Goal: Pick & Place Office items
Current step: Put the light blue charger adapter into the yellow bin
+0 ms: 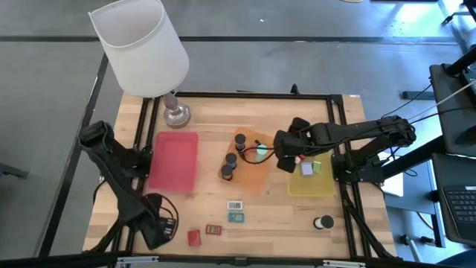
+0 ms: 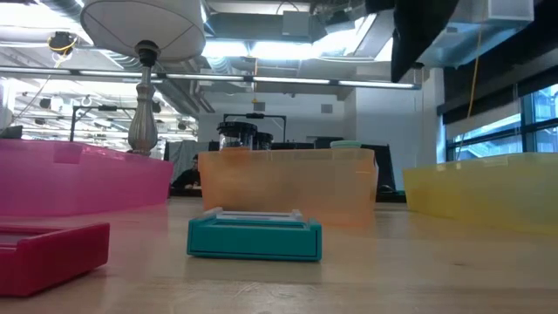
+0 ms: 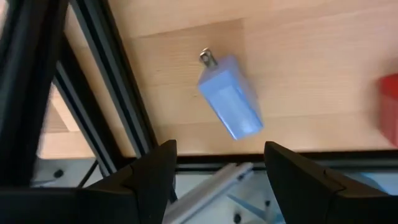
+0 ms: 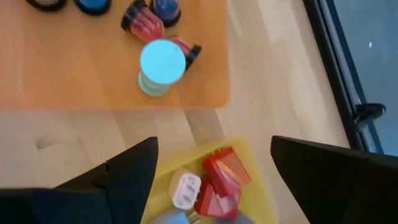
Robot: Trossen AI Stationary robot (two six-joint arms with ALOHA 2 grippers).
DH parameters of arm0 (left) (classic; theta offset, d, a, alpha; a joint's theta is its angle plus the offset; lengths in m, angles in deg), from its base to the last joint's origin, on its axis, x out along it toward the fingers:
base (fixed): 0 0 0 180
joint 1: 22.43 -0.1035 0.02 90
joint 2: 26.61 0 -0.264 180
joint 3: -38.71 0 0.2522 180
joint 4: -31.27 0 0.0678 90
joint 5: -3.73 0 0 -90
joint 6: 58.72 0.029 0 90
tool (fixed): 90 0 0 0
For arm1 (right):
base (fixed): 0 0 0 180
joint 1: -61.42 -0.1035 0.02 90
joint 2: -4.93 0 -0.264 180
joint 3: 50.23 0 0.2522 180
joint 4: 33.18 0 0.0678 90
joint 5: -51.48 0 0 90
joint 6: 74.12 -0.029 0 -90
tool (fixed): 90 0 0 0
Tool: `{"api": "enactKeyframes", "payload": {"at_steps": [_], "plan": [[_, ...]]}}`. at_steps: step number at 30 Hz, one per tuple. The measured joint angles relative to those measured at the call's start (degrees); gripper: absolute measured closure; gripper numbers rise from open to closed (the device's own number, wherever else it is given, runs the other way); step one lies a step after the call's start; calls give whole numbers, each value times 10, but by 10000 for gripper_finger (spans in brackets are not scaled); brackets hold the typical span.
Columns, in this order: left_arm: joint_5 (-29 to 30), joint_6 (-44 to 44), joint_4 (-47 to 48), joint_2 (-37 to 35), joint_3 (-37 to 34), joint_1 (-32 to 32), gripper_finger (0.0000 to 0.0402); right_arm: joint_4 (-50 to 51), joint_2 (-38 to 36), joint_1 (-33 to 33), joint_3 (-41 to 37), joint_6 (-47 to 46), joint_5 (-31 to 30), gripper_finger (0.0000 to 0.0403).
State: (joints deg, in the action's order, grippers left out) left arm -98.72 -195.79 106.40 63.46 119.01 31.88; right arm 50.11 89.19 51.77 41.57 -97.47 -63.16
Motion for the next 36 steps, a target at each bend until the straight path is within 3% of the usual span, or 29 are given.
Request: {"api": "enactKeyframes", "payload": {"at_steps": [7, 12, 26, 36], "plan": [[-14, -17, -7, 60, 0, 3, 162, -19, 0, 0, 0, 3, 0, 87], [8, -17, -20, 83, 0, -3, 162, -25, 0, 0, 0, 1, 1, 87], [2, -18, -105, 137, -26, -6, 167, -28, 0, 0, 0, -31, 17, 87], [14, 4, -105, 135, -26, -6, 288, -46, 0, 0, 0, -31, 17, 87]]}}
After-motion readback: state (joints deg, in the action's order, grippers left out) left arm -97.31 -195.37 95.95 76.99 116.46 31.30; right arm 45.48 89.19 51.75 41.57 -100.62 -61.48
